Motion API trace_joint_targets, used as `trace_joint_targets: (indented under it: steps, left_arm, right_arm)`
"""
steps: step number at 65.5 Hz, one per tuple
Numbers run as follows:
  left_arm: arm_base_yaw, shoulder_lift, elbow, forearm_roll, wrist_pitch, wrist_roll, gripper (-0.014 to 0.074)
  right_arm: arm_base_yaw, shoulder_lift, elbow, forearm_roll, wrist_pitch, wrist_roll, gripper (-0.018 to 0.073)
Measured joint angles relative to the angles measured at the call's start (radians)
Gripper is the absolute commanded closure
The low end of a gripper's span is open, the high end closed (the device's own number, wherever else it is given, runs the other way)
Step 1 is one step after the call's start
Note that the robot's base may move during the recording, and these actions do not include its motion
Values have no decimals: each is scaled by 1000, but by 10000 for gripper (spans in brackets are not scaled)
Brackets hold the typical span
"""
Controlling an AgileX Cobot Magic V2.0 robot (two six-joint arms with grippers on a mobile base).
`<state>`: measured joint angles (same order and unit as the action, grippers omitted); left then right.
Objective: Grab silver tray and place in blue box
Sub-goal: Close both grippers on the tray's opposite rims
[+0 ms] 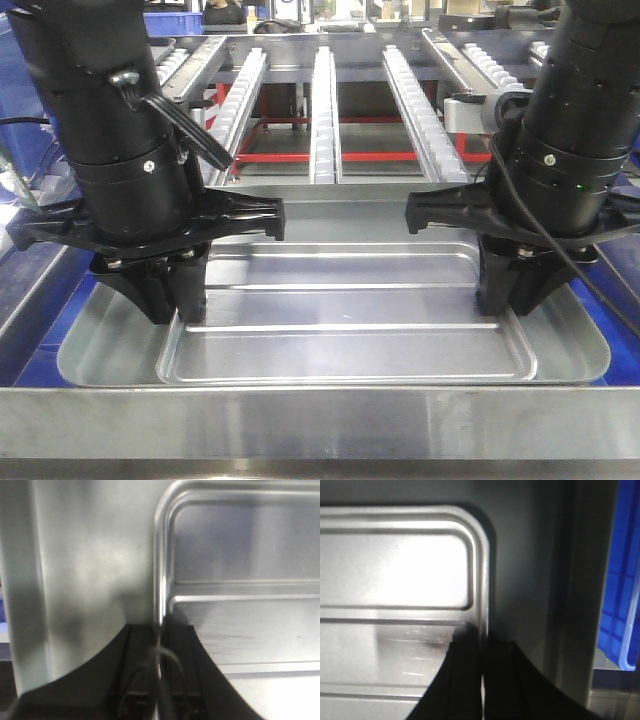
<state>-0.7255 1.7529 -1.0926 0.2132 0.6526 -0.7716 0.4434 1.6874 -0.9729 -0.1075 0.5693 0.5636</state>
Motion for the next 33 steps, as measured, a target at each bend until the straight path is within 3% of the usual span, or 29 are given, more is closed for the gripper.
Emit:
trace_joint_targets:
  steps: [33]
  left_arm:
    - [0, 0, -2, -4, 0, 0, 607]
  right_arm:
    - [0, 0, -8, 17, 24, 0, 504]
